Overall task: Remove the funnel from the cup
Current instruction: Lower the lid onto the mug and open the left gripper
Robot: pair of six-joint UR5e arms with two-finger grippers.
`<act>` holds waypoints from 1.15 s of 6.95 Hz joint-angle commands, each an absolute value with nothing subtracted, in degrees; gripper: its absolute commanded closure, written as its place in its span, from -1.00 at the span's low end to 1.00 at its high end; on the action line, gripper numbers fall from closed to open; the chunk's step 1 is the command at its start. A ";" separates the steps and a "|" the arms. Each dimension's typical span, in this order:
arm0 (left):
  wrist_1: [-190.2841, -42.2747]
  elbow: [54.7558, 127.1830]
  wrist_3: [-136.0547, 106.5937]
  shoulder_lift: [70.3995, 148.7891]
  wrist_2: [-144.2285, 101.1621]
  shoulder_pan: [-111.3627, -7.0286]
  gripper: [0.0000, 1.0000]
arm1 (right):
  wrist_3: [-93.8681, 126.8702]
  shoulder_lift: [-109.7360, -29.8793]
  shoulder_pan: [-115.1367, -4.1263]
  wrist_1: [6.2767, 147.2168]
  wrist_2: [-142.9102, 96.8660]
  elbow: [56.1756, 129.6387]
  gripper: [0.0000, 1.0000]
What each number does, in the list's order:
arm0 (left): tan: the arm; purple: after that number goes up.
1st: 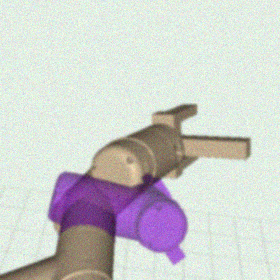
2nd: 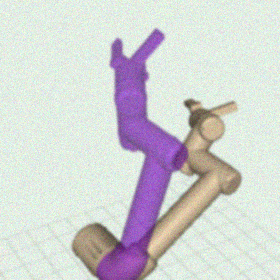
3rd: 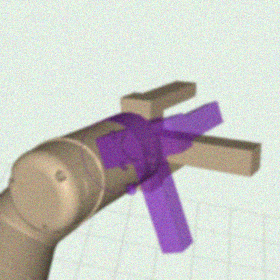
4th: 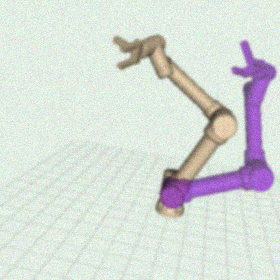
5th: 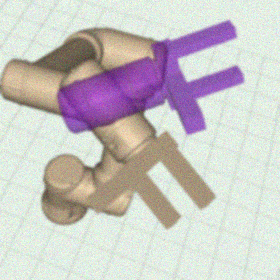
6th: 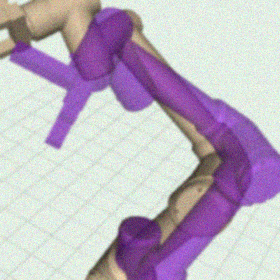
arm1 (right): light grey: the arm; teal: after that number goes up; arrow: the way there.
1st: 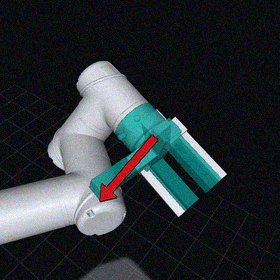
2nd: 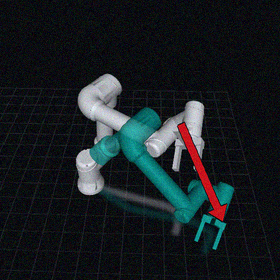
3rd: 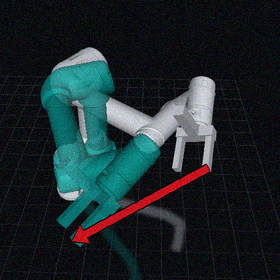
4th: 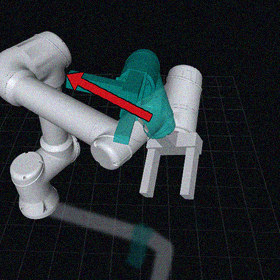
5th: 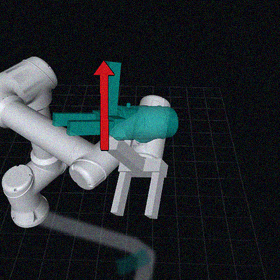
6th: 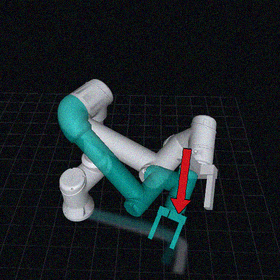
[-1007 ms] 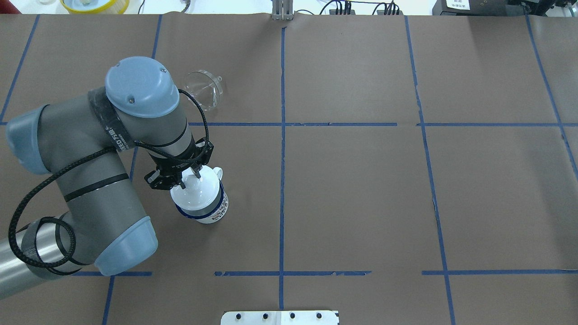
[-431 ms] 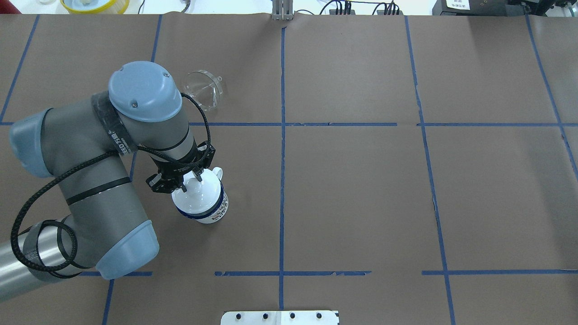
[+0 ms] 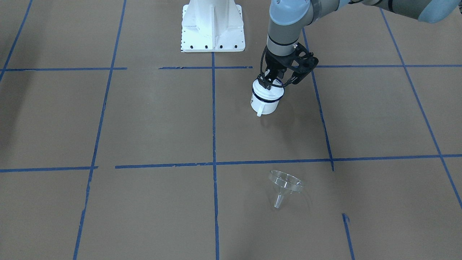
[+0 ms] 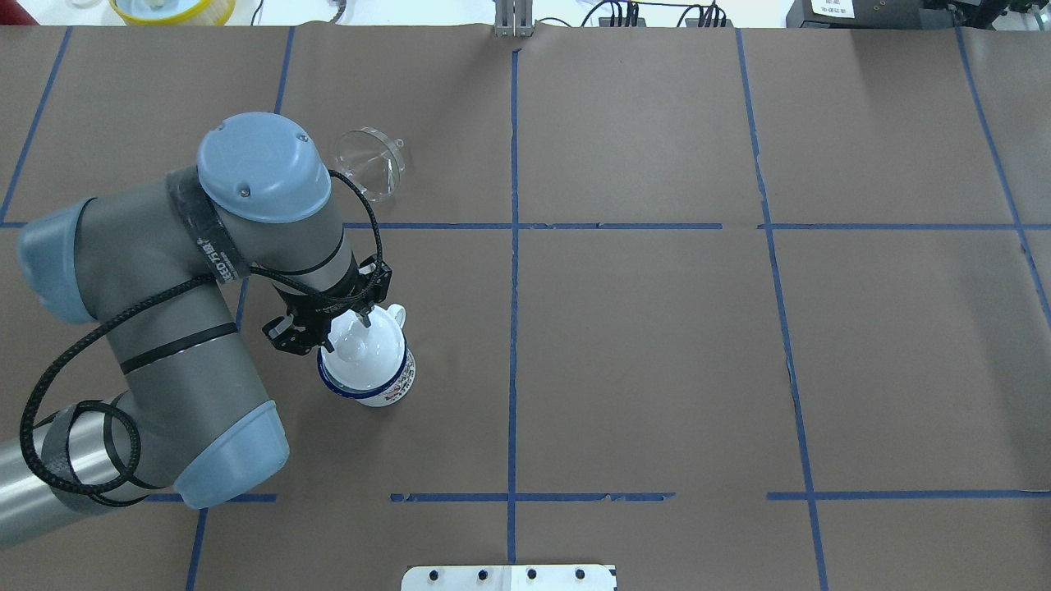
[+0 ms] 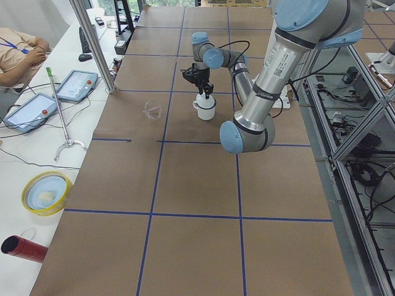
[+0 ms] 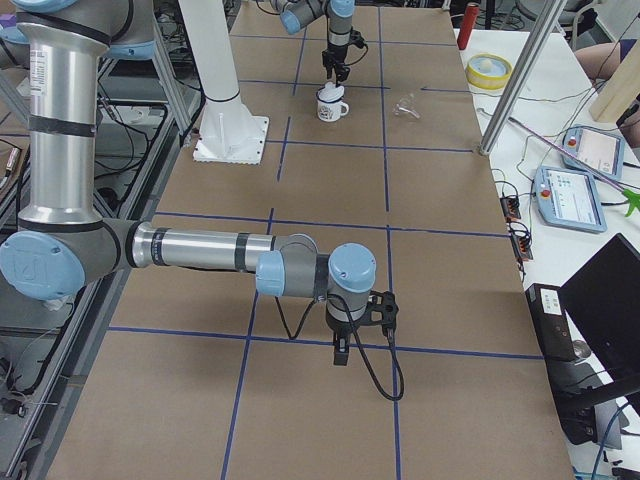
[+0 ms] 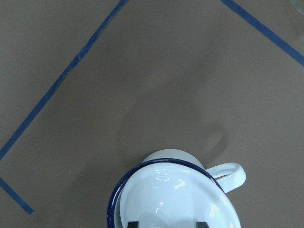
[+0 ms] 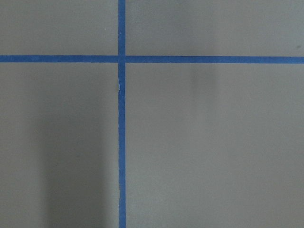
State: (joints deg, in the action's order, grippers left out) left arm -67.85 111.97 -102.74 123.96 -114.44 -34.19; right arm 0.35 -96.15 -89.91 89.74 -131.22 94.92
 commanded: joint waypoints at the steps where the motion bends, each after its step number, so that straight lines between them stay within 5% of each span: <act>1: -67.85 112.32 -102.66 123.84 -114.35 -34.28 -0.81 | 0.35 -96.15 -89.91 89.74 -131.22 94.92 -1.00; 6: -67.85 112.32 -101.95 123.49 -114.17 -34.19 -0.82 | 0.35 -96.15 -89.91 89.74 -131.22 94.92 -1.00; 8: -68.20 114.33 -96.73 122.09 -114.00 -35.50 -1.00 | 0.35 -96.15 -89.91 89.74 -131.22 94.92 -1.00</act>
State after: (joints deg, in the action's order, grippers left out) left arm -67.97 113.06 -100.45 123.06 -114.09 -34.77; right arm 0.35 -96.15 -89.91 89.74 -131.22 94.92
